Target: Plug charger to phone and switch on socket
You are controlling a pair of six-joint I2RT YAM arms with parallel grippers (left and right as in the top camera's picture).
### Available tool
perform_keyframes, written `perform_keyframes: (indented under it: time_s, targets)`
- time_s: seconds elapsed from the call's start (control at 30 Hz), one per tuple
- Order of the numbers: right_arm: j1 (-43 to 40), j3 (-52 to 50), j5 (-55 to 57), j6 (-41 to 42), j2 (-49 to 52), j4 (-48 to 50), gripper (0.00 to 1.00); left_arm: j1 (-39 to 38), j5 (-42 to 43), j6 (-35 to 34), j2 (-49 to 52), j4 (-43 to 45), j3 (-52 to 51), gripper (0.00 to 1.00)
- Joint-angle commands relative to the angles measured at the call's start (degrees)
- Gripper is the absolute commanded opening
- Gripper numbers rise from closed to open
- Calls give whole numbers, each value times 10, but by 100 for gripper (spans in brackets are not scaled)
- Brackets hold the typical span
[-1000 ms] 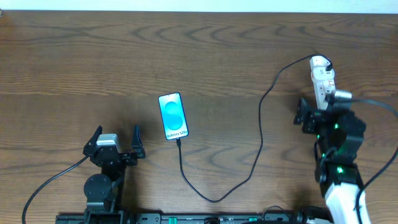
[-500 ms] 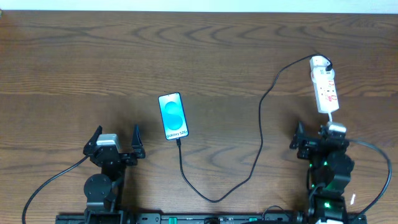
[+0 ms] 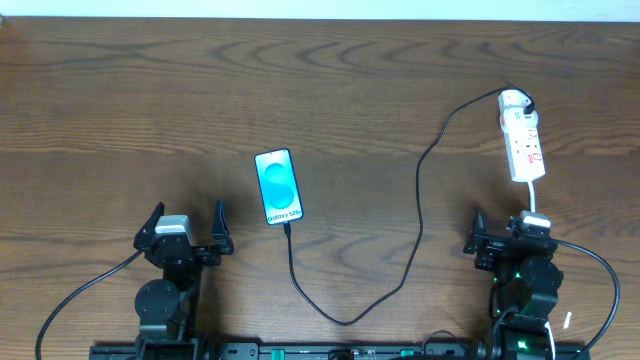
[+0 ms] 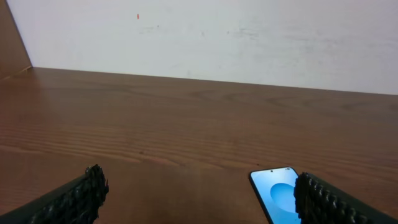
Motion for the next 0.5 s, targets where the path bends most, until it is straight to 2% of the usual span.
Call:
perform_keyframes:
  time_s: [0.0, 0.47]
  targets:
    - [2, -1, 7, -18, -6, -2, 99, 3, -9, -5, -3, -25, -9, 98]
    - [1, -1, 7, -51, -89, -3, 99, 3, -9, -5, -3, -25, -9, 98]
